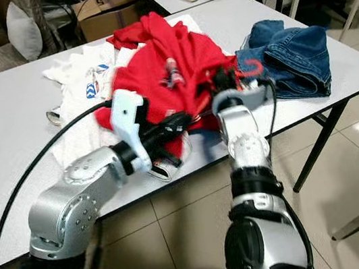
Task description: Hang hanger
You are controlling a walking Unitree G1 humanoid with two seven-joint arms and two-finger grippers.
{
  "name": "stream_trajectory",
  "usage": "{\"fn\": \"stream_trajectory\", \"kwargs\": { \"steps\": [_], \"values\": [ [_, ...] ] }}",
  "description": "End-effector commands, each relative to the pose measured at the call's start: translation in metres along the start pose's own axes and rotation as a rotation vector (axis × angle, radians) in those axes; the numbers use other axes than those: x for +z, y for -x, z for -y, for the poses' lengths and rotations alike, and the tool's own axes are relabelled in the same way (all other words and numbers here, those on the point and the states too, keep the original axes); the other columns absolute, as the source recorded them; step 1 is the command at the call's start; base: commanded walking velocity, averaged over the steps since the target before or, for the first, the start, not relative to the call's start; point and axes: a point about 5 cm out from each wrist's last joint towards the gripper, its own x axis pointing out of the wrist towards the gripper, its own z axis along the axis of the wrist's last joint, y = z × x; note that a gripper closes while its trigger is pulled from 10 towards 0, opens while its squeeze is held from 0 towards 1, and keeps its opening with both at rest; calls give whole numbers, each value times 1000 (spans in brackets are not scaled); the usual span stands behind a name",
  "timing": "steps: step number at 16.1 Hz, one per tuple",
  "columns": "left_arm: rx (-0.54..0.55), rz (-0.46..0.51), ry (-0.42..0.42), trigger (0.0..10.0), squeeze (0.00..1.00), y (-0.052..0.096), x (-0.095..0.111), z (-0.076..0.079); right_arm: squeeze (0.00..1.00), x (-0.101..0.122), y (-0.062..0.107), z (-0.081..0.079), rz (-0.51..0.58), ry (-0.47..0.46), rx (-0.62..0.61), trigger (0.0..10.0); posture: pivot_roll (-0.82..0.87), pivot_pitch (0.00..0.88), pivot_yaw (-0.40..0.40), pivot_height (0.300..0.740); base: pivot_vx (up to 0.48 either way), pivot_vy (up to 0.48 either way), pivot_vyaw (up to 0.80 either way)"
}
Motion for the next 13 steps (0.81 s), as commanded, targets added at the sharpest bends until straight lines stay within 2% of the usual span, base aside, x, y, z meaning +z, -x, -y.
{"fn": "stream_trajectory", "kwargs": {
  "steps": [1,2,3,5,6,7,8,13],
  "values": [
    [-30,25,25,1059,0,-1,7,7,0,-79,2,-35,-183,-83,70,10000,4,26,62,740,0,0,0],
    [-36,50,65,824,0,-3,11,10,0,-82,2,-33,-182,-62,53,10000,4,25,59,740,0,0,0],
    [-56,93,141,863,0,-5,21,15,0,-86,1,-28,-179,-46,16,10000,8,25,53,740,0,0,0],
    [-47,122,267,1569,0,-8,27,18,0,-93,1,-31,-204,-87,33,10000,7,23,49,740,0,0,0],
    [-9,95,272,7569,0,-10,25,16,0,-96,2,-33,-217,-89,46,10000,6,22,48,740,0,0,0],
    [23,71,263,10000,0,-11,22,12,0,-98,2,-35,-230,-94,57,10000,6,22,48,740,0,0,0],
    [19,64,292,10000,1000,-11,21,12,0,-98,2,-35,-234,-101,61,10000,5,20,49,740,0,0,0],
    [-60,57,342,10000,1000,-9,25,20,0,-99,0,-36,-243,-97,77,10000,4,14,53,740,0,0,0]
  ]
}}
